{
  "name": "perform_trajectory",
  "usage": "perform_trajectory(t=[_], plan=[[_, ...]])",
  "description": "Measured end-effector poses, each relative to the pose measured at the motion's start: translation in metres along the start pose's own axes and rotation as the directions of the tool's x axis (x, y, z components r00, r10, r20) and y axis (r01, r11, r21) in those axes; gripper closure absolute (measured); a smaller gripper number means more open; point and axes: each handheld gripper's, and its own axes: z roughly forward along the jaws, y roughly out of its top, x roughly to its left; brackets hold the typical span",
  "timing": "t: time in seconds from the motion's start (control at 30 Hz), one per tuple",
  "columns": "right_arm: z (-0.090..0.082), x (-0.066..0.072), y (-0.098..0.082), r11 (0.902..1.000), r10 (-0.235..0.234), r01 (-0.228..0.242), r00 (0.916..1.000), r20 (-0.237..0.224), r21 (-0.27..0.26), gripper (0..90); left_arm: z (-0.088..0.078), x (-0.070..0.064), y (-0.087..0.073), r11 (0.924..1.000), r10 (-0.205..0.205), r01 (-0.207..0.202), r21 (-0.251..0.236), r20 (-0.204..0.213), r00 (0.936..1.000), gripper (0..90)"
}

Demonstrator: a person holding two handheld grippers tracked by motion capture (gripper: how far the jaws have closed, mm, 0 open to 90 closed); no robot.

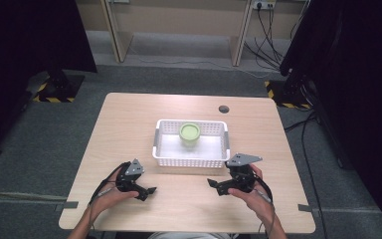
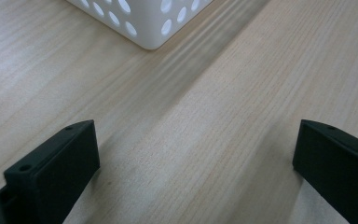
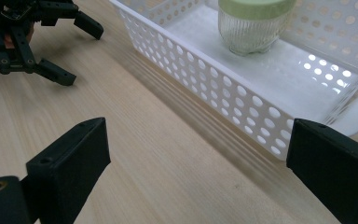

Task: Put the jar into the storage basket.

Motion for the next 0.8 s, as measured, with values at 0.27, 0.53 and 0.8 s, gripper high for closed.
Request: perform_trajectory(t=[0.27, 0.53, 0.8], plan=[[-0.002, -0.001, -0.010, 0.9999, 0.013, -0.013, 0.9998, 0.011, 0.009, 6.2, 0.000, 0.000, 0.000, 1.0000, 0.000, 0.000, 0.000, 0.000, 1.0000, 0.0], [-0.005, -0.004, -0.023, 0.9990, 0.040, -0.041, 0.9991, 0.015, 0.018, 6.2, 0.000, 0.000, 0.000, 1.0000, 0.000, 0.000, 0.000, 0.000, 1.0000, 0.0], [-0.004, -0.003, -0.035, 0.9980, 0.056, -0.057, 0.9983, 0.015, 0.027, 6.2, 0.000, 0.000, 0.000, 1.0000, 0.000, 0.000, 0.000, 0.000, 1.0000, 0.0]])
